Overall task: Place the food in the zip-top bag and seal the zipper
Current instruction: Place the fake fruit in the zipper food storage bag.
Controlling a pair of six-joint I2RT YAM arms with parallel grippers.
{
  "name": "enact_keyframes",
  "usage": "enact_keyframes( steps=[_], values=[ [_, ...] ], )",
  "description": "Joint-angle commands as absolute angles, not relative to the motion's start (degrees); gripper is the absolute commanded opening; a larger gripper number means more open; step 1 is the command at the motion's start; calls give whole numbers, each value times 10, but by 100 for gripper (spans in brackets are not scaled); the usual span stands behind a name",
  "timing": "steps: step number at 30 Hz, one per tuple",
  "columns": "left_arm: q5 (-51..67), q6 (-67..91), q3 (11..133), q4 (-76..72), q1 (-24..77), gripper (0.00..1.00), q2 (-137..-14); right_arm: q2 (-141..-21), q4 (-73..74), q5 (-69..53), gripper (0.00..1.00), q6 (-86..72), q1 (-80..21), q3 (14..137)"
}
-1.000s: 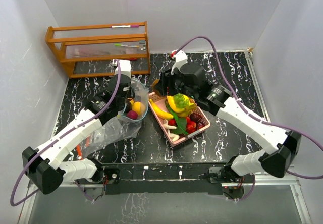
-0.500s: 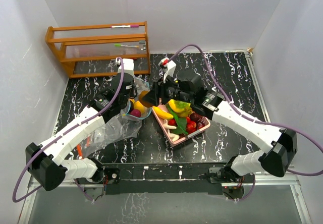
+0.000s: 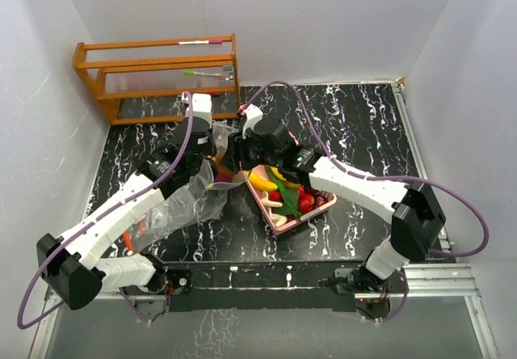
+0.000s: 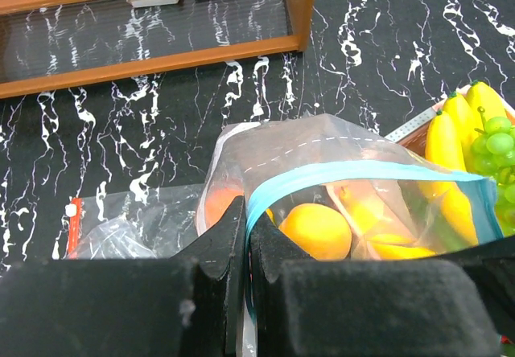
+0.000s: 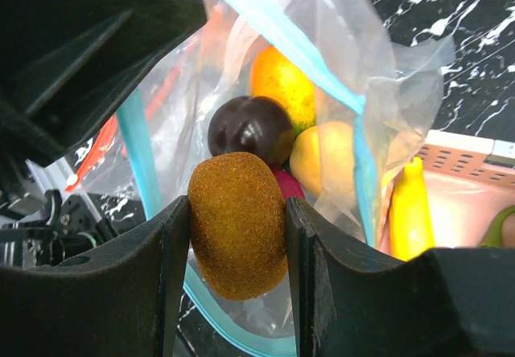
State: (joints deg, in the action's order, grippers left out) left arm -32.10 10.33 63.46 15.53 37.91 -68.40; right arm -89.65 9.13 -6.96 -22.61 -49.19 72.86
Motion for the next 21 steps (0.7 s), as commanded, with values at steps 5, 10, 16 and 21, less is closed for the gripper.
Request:
enact_keyframes(
  steps=[5, 10, 16, 21],
  values=[
    [-321, 116, 638, 168, 377, 0, -638, -893, -7, 16, 49, -233, -496, 760],
    [-321, 119, 631, 169, 377, 0, -634, -884, -8, 27, 76, -222, -501, 763],
    [-322, 119, 626, 161, 377, 0, -644, -853, 6, 24, 93, -208, -512, 766],
    [-326, 115, 624, 154, 377, 0, -653, -808, 62, 48, 92, -206, -517, 772]
  ],
)
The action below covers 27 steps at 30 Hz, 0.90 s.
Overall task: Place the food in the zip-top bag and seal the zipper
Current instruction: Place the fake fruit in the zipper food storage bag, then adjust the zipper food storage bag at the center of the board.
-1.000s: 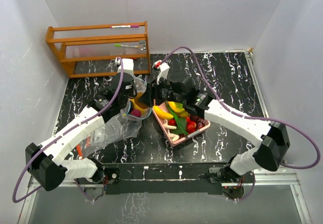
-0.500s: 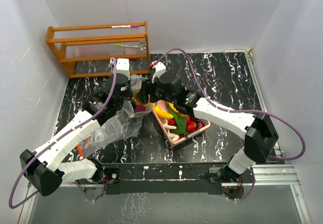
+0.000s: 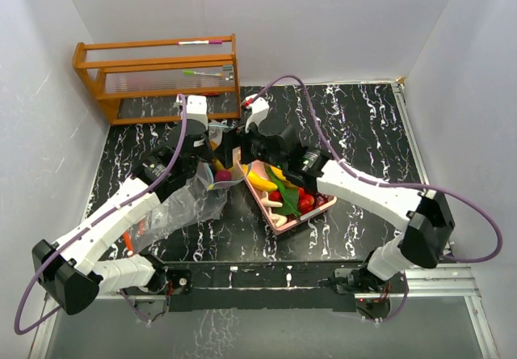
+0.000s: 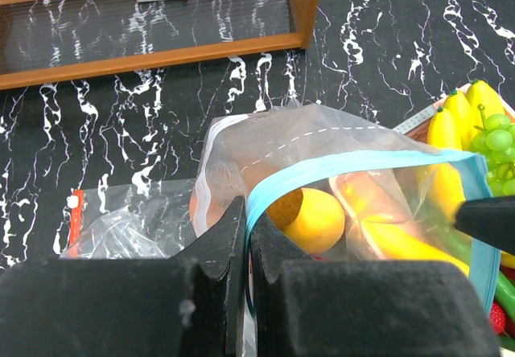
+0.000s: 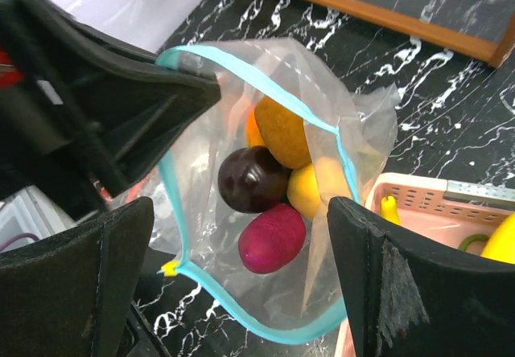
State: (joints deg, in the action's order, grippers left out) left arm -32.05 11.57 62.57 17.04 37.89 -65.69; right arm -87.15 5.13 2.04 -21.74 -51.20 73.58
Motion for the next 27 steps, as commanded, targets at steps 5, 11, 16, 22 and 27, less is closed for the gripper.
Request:
enact_keyframes(
  steps=[5, 11, 16, 22, 27],
  values=[
    [-329, 112, 625, 150, 377, 0, -662, -760, 108, 64, 92, -202, -517, 749],
    [-320, 113, 631, 148, 377, 0, -668, -762, 152, 52, 91, -227, -517, 716],
    [-315, 115, 631, 146, 377, 0, -669, -802, 136, 44, 89, -271, -524, 687],
    [-299, 108, 628, 139, 377, 0, -663, -841, 117, 51, 89, -294, -525, 678],
    [-291, 113, 625, 137, 377, 0, -660, -865, 84, 49, 68, -311, -525, 678]
  ],
)
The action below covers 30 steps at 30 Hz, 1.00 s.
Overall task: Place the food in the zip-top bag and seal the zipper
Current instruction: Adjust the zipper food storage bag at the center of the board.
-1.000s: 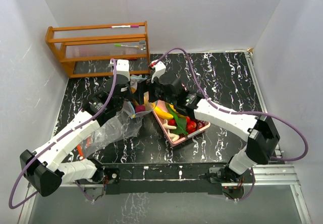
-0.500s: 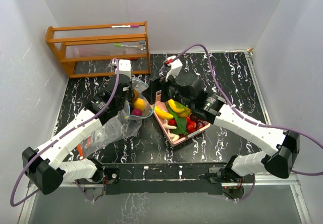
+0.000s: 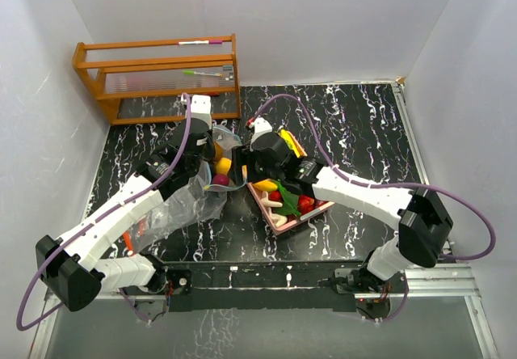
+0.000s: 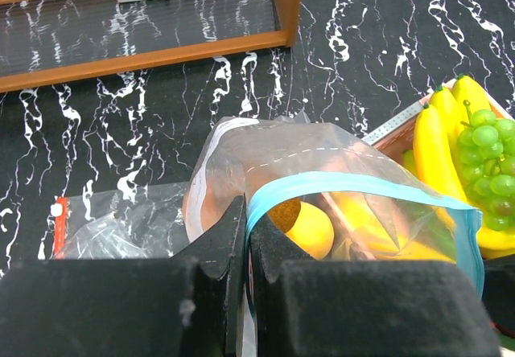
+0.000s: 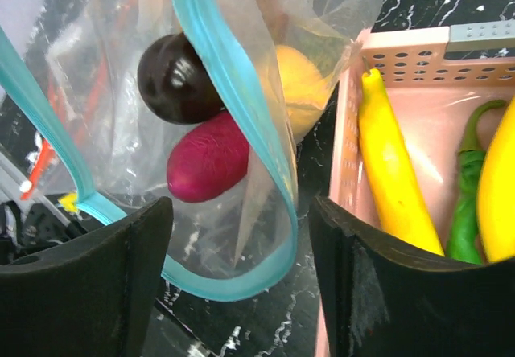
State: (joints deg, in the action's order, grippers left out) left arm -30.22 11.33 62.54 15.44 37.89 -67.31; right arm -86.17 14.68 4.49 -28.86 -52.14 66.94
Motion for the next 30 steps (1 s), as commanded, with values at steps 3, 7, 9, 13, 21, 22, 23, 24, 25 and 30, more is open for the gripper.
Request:
enact_keyframes(
  steps=[3, 7, 9, 13, 21, 22, 23, 24, 25, 30],
  values=[
    [-274, 115, 613, 130, 377, 0, -651, -870, 73, 61, 41, -315, -524, 682],
    [-257, 113, 596, 123, 376, 0, -637, -868, 63, 88, 10, -336, -524, 688],
    [-250, 114, 588, 118, 376, 0, -628, -867, 58, 106, 8, -353, -524, 687],
    [-231, 112, 576, 112, 376, 2, -604, -864, 55, 145, 8, -387, -522, 692],
    [-194, 83, 579, 141, 376, 81, -524, -866, 66, 167, 8, -407, -517, 724],
    [-189, 76, 576, 144, 376, 96, -513, -868, 67, 166, 8, -408, -516, 727],
    [-184, 70, 573, 148, 376, 97, -500, -870, 68, 165, 8, -411, -515, 730],
    [-178, 65, 569, 151, 375, 97, -485, -872, 68, 162, 8, -415, -514, 732],
    [-170, 62, 562, 155, 375, 97, -470, -874, 68, 160, 8, -419, -514, 736],
    [-102, 92, 516, 175, 376, 97, -389, -894, 76, 154, 8, -419, -512, 768]
  ],
)
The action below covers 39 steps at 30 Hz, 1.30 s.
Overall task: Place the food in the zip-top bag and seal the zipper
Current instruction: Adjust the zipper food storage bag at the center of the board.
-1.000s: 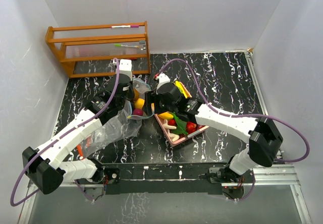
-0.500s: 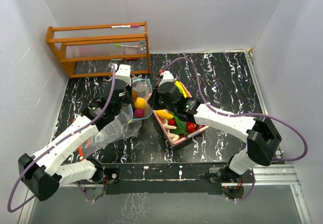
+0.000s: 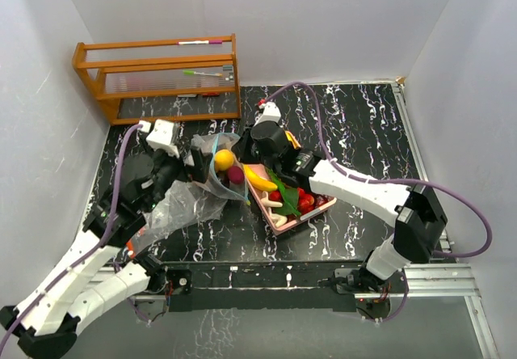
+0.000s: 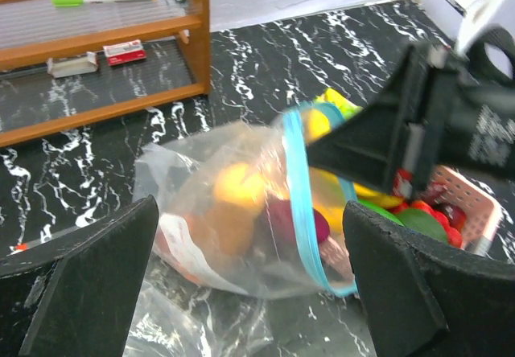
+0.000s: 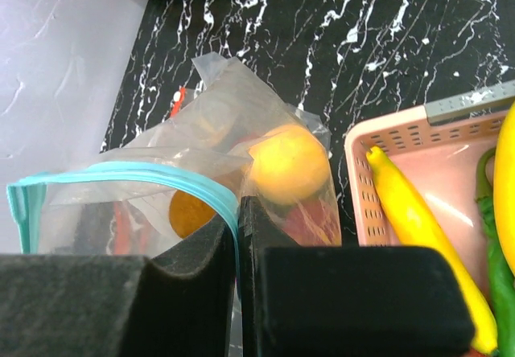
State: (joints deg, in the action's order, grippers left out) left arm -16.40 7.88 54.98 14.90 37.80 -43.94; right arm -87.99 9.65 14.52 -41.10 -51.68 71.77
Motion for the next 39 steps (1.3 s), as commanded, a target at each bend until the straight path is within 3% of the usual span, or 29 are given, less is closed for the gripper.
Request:
enact_keyframes(
  steps=[1, 5, 8, 9, 10, 12, 20, 23, 39],
  values=[
    [-103, 101, 508, 176, 376, 96, -378, -902, 80, 154, 8, -417, -512, 775],
    [-78, 112, 504, 187, 376, 87, -367, -916, 87, 151, 8, -413, -501, 792],
    [-26, 124, 485, 190, 376, 58, -357, -923, 92, 147, 8, -414, -492, 809],
    [-16, 139, 470, 185, 376, 52, -346, -925, 94, 148, 8, -414, -491, 816],
    [-4, 158, 451, 170, 376, 54, -337, -928, 99, 148, 8, -416, -488, 825],
    [5, 197, 412, 138, 376, 66, -316, -936, 103, 145, 8, -422, -483, 841],
    [-9, 239, 356, 80, 376, 82, -321, -971, 78, 98, 8, -470, -434, 897],
    [-14, 261, 348, 52, 377, 97, -350, -981, 71, 92, 8, -481, -422, 910],
    [-19, 250, 333, -16, 386, 97, -430, -951, -12, 64, 8, -598, -361, 777]
  ],
)
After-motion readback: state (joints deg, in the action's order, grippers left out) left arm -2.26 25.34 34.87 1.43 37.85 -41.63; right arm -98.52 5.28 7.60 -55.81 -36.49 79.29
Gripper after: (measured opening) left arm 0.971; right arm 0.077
